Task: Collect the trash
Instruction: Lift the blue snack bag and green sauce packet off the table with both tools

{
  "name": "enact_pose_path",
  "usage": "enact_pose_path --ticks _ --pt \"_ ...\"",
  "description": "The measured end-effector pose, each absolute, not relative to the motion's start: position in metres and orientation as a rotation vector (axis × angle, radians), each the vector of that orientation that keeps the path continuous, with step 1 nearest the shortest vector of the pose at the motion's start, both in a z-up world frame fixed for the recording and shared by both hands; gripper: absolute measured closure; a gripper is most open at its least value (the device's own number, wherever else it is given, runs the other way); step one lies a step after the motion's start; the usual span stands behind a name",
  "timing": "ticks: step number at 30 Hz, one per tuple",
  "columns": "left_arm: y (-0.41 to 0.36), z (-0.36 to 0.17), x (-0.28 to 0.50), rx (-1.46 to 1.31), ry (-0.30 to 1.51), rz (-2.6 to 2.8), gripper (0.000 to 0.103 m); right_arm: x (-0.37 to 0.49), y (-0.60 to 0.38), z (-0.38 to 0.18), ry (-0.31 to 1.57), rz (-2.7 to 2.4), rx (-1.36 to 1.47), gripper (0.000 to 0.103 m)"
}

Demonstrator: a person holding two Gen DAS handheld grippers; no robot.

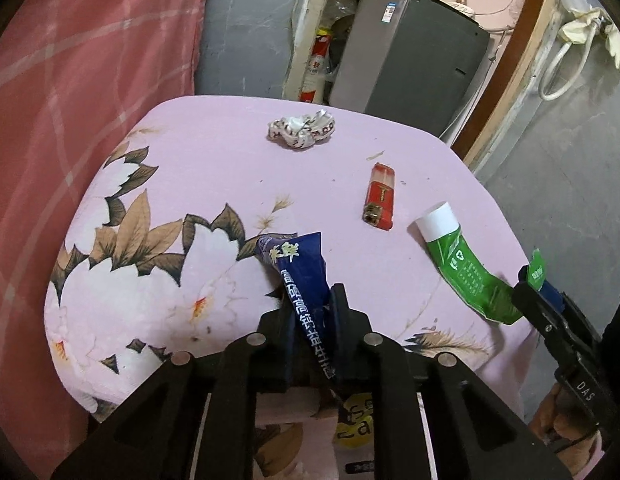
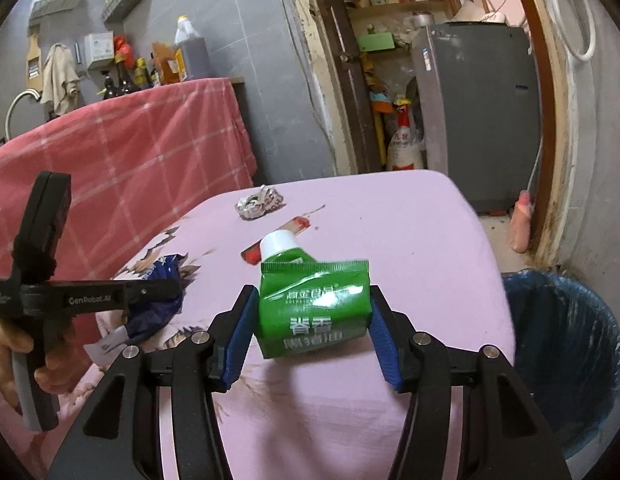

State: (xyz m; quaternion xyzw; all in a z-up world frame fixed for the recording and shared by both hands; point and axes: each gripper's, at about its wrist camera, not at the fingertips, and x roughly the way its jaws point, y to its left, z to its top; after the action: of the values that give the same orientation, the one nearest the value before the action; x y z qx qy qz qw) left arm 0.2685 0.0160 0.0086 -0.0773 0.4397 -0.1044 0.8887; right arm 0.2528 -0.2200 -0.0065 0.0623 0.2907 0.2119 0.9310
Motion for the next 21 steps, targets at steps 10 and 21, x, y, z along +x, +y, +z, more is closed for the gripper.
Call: enact_pose_path --ticks 10,21 --pt "0.013 0.011 0.269 -0.165 0.903 -0.192 0.09 0.266 -0.211 -0.016 0.641 0.433 0.126 0.044" --pt "-0.002 0.016 0.253 -0.17 0.833 -0.199 0.096 0.266 -0.214 -0.02 0.663 0.426 0.145 0.051"
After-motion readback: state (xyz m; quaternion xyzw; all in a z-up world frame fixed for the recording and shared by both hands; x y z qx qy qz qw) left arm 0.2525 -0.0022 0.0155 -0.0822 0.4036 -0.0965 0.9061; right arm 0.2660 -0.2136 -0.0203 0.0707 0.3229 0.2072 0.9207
